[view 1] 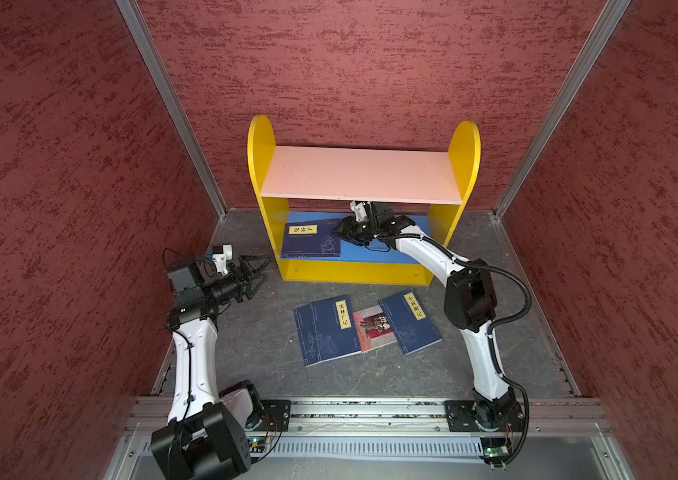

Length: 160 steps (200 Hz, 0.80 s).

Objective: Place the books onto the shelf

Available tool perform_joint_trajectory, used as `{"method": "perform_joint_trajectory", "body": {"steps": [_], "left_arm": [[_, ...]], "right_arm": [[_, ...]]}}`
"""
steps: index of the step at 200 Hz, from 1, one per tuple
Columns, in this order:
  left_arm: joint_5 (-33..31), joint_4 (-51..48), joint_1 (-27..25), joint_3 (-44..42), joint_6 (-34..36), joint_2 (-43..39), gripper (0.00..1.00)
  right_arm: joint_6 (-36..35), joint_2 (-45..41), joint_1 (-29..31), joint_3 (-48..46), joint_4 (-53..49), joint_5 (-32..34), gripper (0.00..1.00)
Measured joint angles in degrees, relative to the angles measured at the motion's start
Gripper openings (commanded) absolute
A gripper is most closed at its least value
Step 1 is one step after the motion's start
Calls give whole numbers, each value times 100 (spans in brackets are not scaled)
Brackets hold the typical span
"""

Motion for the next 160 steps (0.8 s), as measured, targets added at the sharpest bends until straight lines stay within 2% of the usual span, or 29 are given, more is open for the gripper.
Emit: {"method": "perform_joint_trajectory", "body": {"steps": [51, 160], "left_arm": [[-63, -101, 0, -15, 229, 20, 85], [-81, -168, 0, -22, 308, 50, 85]], "right_arm": [[243, -573, 44, -903, 280, 0, 45], [372, -603, 177, -1040, 455, -48, 42]]}}
